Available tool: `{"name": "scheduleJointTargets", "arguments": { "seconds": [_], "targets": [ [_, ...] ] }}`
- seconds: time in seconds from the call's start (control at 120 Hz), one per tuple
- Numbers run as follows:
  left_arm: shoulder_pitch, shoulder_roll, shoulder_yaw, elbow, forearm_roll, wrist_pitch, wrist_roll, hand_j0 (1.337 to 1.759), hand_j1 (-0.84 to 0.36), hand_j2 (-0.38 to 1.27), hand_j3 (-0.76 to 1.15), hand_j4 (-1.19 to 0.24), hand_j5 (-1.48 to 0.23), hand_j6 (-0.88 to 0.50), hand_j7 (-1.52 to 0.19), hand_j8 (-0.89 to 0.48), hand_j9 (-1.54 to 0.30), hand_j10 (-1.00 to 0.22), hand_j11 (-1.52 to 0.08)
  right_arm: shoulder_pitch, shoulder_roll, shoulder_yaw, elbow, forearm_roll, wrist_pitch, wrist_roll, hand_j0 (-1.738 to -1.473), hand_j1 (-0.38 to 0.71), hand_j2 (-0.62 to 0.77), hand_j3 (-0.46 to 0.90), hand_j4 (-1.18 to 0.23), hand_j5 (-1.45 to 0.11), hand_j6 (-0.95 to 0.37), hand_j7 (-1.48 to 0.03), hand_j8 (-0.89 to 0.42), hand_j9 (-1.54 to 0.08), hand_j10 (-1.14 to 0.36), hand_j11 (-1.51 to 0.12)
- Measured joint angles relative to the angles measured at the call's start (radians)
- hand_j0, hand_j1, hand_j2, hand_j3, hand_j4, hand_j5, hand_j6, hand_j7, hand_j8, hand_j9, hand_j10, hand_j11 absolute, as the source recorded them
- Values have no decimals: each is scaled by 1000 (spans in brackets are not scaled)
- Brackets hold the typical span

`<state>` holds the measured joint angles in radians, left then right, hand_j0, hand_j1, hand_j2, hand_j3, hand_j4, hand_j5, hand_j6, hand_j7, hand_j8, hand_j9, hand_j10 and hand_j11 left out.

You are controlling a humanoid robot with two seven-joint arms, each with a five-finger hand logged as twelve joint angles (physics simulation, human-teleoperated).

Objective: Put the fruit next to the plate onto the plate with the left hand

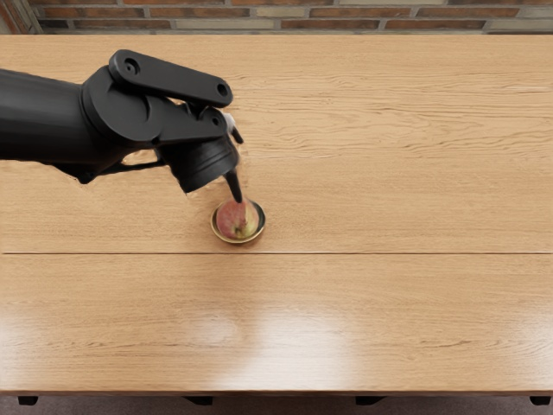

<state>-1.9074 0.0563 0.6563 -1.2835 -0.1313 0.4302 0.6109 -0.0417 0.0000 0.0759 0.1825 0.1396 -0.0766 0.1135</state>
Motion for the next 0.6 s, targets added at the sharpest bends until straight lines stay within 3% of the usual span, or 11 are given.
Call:
{"name": "scheduleJointTargets", "arguments": {
  "seconds": [0.133,0.25,0.392,0.458,0.6],
  "targets": [
    [-12,299,-72,-48,-10,-97,0,1658,39,59,0,-260,-343,-262,-342,-256,-341,-268,-342,0,0,-1,0,0,0,0,-1658,-307,-7,0,-35,-45,-35,-45,-35,-45,-35,-45],
    [25,626,-194,-124,8,-274,0,1658,42,55,0,-257,-336,-258,-336,-255,-336,-261,-336,1,0,-1,1,0,0,0,-1658,-307,-7,0,-35,-45,-35,-45,-35,-45,-35,-45],
    [255,1025,-409,-168,38,-647,0,1658,43,53,0,-255,-333,-255,-333,-254,-333,-257,-333,2,0,-1,2,0,0,0,-1658,-307,-7,0,-35,-45,-35,-45,-35,-45,-35,-45],
    [338,1078,-520,-171,65,-817,0,1658,44,52,0,-254,-332,-254,-332,-253,-332,-256,-332,2,0,-1,3,0,0,0,-1658,-307,-7,0,-35,-45,-35,-45,-35,-45,-35,-45],
    [382,1018,-639,-128,79,-984,0,1658,46,51,0,-253,-330,-253,-329,-253,-329,-254,-329,2,0,0,3,0,0,-1,-1658,-307,-7,0,-35,-45,-35,-45,-35,-45,-35,-45]
  ]
}}
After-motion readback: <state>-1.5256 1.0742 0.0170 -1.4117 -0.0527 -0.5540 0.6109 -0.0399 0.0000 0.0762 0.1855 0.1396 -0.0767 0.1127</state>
